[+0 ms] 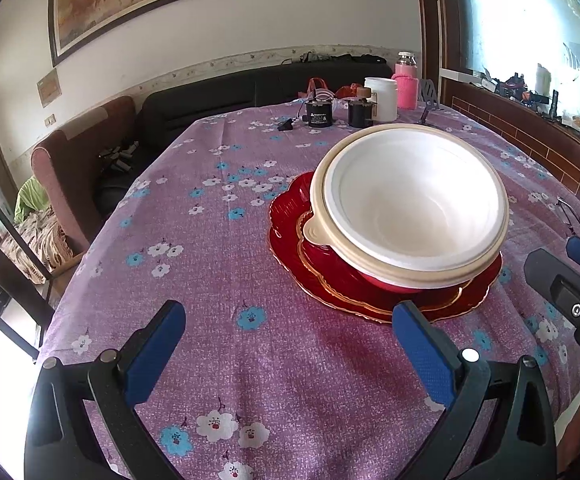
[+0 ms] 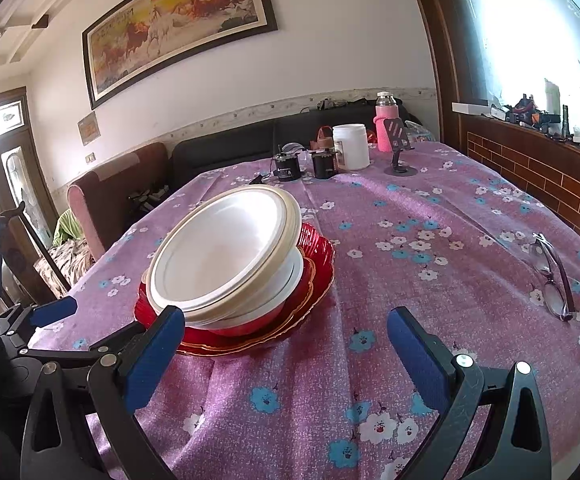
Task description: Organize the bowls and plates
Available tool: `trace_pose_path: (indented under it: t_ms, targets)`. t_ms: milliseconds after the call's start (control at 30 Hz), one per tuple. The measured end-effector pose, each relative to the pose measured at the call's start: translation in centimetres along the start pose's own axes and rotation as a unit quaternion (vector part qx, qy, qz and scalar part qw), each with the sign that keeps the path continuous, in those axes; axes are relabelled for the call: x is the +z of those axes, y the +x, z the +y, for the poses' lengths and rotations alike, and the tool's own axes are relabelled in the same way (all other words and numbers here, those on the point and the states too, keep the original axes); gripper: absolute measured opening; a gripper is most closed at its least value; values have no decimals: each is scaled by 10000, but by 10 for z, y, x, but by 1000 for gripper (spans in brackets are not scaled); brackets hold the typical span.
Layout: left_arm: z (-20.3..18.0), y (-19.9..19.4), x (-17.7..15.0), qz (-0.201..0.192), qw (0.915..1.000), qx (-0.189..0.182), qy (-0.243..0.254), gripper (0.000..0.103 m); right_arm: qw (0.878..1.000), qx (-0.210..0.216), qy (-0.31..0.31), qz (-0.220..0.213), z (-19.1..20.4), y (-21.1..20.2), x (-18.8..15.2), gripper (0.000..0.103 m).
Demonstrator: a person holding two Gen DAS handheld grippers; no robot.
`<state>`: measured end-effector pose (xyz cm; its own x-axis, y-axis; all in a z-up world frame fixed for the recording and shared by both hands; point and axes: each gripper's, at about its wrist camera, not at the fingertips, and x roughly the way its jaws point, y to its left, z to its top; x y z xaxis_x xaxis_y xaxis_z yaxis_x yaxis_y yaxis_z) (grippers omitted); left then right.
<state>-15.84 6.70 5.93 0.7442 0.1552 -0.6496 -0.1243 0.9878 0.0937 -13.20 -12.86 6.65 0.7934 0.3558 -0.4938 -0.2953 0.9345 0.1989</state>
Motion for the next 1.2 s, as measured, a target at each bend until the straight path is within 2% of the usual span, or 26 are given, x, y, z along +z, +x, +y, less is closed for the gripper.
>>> trace_pose_path:
  t_ms: [167,300,467,733,1200]
  targets:
    - [1,0,-1,12,10000,-19,-7,103,10000,-19,20,47,-1,2,-1,102]
    - [4,1,-3,56,9998,-167,-32,103,10000,-26,22,59,1,2,-1,102]
    - [6,3,-4,82,9999,-87,-43,103,10000,-48,5,34,1,3,-2,102]
    - [2,9,-4,224,9995,-234,-14,103,9999,-37,53,88,-2,5,-3,102]
    - [3,10,-4,225,9995,-230,-33,103,9998,-66,141,122,-7,8,-5,102]
